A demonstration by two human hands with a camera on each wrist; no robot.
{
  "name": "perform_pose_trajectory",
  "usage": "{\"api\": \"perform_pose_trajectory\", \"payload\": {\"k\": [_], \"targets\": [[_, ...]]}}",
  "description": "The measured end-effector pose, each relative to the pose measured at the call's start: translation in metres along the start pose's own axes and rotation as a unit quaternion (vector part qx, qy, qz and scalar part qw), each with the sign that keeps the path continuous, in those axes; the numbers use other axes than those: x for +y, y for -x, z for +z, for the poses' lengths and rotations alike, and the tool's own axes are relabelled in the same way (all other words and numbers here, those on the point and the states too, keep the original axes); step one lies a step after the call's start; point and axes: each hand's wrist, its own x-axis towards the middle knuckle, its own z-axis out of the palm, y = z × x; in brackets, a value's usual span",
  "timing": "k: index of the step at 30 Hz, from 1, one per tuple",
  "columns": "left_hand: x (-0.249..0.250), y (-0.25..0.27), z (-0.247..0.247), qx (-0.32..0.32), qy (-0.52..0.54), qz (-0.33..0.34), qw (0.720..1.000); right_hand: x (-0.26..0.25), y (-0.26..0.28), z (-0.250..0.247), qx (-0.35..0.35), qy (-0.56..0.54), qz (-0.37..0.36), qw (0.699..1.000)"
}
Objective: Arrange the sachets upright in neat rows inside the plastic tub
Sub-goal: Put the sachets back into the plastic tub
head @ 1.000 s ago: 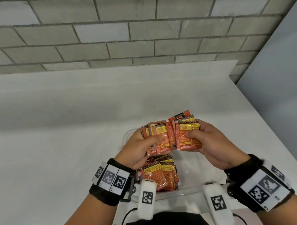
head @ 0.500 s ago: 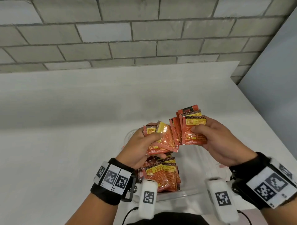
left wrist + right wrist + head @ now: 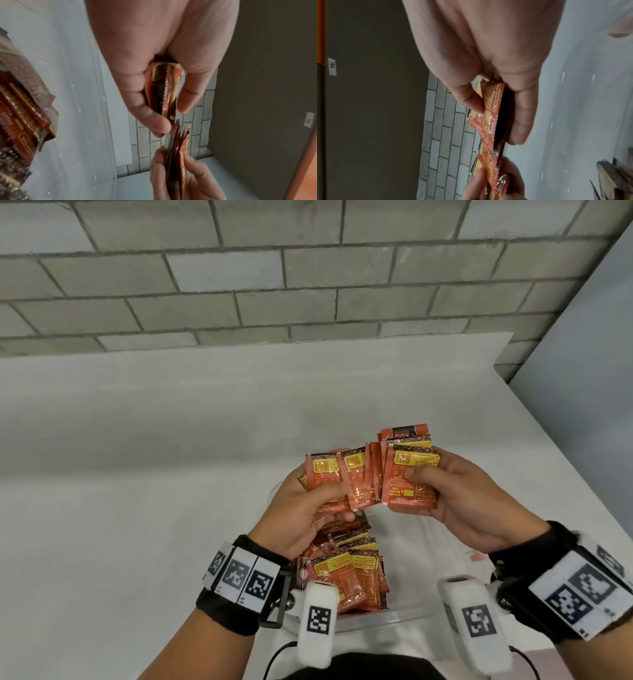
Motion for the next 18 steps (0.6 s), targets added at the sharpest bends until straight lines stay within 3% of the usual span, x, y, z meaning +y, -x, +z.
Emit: {"api": "perform_pose_trajectory", "payload": {"k": [6,11,18], "targets": [[-0.0014,-0.0013,0.0009,0.019,-0.004,0.001,1.0,0.0013,-0.0013,0.0032,-0.013,0.022,0.017,1.0],[0.003,0.0007,0.0,0.001,0.114,-0.032,0.993,0.0011,0.0,0.0044,0.003,0.021,0.0,1.0],[-0.0052,0.0012,0.0008,-0.023,0.032,-0.04,0.998,0.0036,0.0002,0.0091,0.012,0.027,0.006,1.0]]}}
